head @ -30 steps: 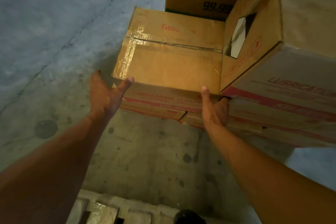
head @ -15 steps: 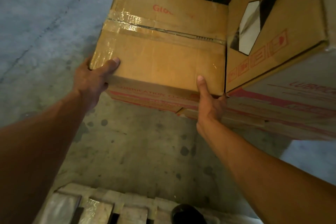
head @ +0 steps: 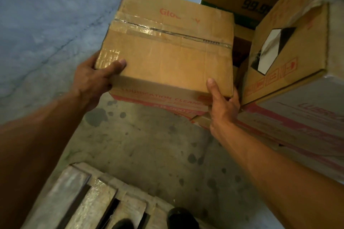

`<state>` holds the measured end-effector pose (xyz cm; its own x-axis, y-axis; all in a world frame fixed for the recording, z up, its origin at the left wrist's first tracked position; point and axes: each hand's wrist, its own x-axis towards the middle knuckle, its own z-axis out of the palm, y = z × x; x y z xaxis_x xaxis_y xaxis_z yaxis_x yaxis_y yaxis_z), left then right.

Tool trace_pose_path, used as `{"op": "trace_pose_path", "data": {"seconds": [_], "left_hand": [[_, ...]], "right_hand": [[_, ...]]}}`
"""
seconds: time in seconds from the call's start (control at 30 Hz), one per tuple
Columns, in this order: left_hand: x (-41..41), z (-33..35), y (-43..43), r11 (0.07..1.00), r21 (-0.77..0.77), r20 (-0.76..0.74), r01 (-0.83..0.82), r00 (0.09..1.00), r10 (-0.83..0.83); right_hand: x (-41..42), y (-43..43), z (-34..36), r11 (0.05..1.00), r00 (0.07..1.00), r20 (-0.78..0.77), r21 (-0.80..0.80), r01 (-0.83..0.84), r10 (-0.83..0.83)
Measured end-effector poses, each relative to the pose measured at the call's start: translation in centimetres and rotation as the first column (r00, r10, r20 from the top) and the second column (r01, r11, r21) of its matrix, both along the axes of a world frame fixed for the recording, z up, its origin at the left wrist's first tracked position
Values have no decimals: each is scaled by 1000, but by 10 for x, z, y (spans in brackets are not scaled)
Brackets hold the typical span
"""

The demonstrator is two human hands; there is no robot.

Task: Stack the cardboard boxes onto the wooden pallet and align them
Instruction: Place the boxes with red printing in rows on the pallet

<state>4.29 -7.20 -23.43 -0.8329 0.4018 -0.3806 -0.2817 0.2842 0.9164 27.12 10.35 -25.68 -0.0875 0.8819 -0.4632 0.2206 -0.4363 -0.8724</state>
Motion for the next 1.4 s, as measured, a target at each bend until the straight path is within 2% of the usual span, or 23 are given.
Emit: {"op": "trace_pose_path", "data": {"seconds": [0.27,0.47,0.57,0.7,0.8,0.9,1.07,1.27,1.4], "left_hand": [[78,54,-42,969,81,5,-231,973,232],[136,105,-117,905,127,-14,-406,911,411],[184,132,-163,875,166,-27,-454,885,465],[258,149,-239,820,147,-3,-553,829,560],[308,149,-276,800,81,-8,-595,802,598],[353,148,-306,722,30,23,-692,722,691],[429,140,-341,597,-44,110,-801,591,799],[511,115,-371,476,-70,190,-877,456,869],[556,98,-384,410,-90,224,-908,383,896]], "right_hand": [[23,20,74,949,958,5,136,-283,285],[31,-20,118,858,866,-69,198,-475,495],[50,-49,135,806,818,-49,214,-551,572],[86,-106,153,653,663,3,169,-738,748],[113,-141,154,572,582,5,176,-801,813],[134,-173,149,477,489,35,172,-862,871],[169,-211,134,292,295,32,69,-954,955],[218,-244,114,134,135,19,13,-991,991],[257,-259,104,120,120,-12,7,-993,993]]}}
